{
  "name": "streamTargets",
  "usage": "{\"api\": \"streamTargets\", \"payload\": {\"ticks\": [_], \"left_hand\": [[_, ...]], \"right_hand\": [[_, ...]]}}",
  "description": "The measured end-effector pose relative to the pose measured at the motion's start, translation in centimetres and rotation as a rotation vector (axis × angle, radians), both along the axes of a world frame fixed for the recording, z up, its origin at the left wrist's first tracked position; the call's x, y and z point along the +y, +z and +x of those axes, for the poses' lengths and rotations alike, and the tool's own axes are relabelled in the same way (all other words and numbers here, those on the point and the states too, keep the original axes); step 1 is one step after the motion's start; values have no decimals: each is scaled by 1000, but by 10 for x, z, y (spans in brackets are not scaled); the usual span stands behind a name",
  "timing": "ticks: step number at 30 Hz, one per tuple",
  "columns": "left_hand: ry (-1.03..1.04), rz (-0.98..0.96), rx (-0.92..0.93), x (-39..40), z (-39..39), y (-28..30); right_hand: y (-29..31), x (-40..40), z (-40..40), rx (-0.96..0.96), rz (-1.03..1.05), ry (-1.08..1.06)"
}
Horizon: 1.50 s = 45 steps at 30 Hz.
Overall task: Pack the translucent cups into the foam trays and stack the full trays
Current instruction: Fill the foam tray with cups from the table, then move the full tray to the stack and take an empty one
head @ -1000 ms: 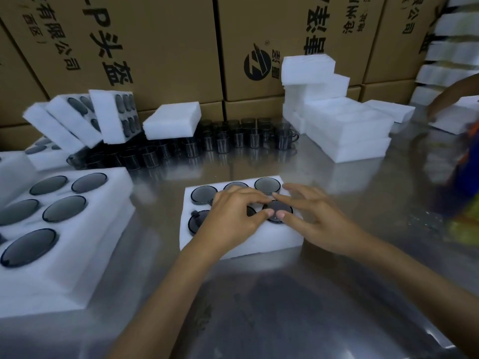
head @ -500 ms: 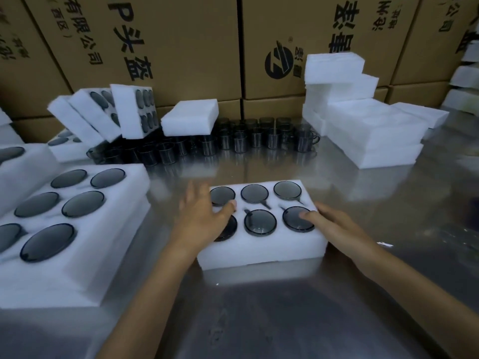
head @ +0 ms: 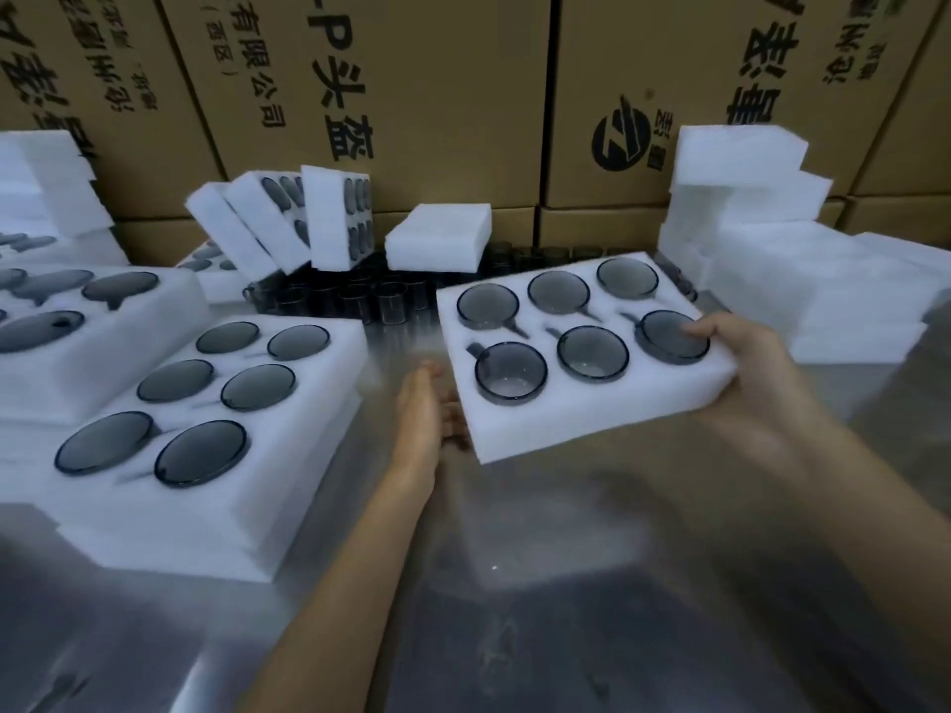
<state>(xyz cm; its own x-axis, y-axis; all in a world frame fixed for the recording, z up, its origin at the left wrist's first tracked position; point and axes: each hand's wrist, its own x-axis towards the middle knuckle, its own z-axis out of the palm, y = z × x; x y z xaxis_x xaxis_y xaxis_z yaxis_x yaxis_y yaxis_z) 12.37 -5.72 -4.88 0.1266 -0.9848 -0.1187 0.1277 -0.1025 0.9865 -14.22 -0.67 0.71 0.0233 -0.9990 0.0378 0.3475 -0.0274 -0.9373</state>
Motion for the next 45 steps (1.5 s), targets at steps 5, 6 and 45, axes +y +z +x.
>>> {"api": "streamTargets", "payload": {"ticks": [5,6,45], "left_hand": [[-36,-36,-160,-9,-8,-24],[-32,-7,-150,-12,-10,-26],[-4,-221,-531,-32,-12,-40]], "right_hand": [[32,-42,46,-80,16,96],[38,-52,61,-89,19,126],[-30,-121,69,837,149,-196]]}}
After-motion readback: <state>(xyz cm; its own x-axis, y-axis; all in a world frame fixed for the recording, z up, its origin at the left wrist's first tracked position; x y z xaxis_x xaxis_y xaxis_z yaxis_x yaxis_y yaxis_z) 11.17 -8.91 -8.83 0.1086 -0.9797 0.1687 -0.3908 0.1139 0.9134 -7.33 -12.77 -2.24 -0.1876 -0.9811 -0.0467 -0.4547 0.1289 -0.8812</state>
